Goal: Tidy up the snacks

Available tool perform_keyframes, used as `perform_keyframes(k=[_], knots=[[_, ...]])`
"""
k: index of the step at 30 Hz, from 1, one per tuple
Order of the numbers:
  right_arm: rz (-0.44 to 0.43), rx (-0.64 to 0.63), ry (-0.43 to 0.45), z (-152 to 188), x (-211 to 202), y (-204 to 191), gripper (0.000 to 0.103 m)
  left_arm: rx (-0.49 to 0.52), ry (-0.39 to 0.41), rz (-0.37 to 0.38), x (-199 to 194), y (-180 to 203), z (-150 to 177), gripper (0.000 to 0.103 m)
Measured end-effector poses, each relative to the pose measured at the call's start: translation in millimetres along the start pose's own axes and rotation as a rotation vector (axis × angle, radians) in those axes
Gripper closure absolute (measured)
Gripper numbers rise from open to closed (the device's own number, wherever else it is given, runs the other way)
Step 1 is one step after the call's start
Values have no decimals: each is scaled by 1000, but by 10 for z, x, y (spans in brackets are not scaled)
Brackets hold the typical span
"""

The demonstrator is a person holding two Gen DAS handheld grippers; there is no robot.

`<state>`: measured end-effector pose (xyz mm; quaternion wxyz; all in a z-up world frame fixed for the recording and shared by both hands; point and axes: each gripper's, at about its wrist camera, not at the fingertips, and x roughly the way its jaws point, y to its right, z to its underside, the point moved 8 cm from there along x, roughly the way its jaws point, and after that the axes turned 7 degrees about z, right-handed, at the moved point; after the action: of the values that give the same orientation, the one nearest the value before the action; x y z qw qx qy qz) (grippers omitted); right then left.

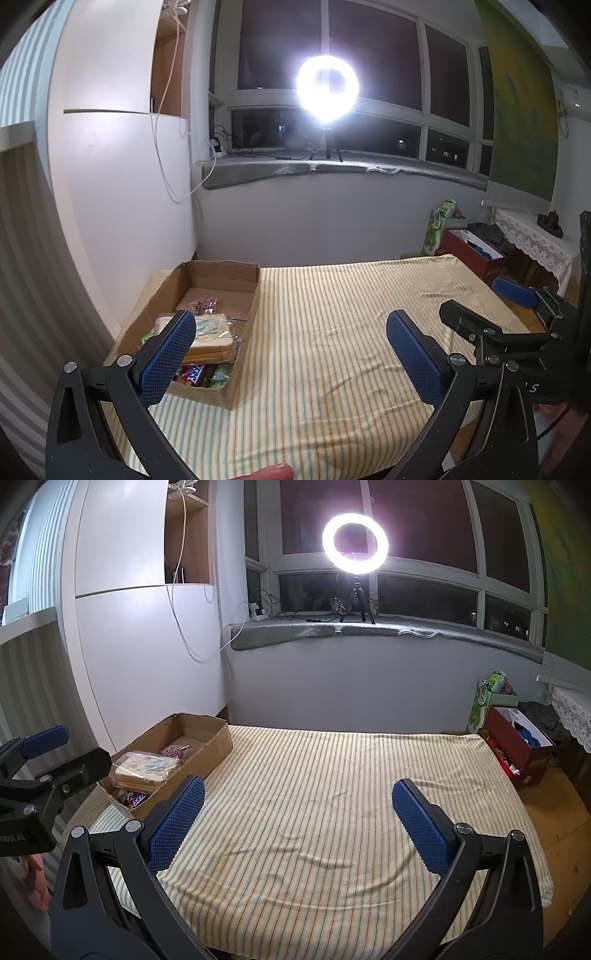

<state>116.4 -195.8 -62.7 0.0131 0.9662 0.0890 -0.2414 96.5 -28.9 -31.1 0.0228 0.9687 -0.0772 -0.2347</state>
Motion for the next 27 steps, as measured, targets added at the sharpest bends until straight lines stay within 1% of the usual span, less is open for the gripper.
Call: perform_keyframes(k=[27], knots=[[-8,1,-7,18,-1,2,0,-16,-4,-10,-59,-30,17,1]])
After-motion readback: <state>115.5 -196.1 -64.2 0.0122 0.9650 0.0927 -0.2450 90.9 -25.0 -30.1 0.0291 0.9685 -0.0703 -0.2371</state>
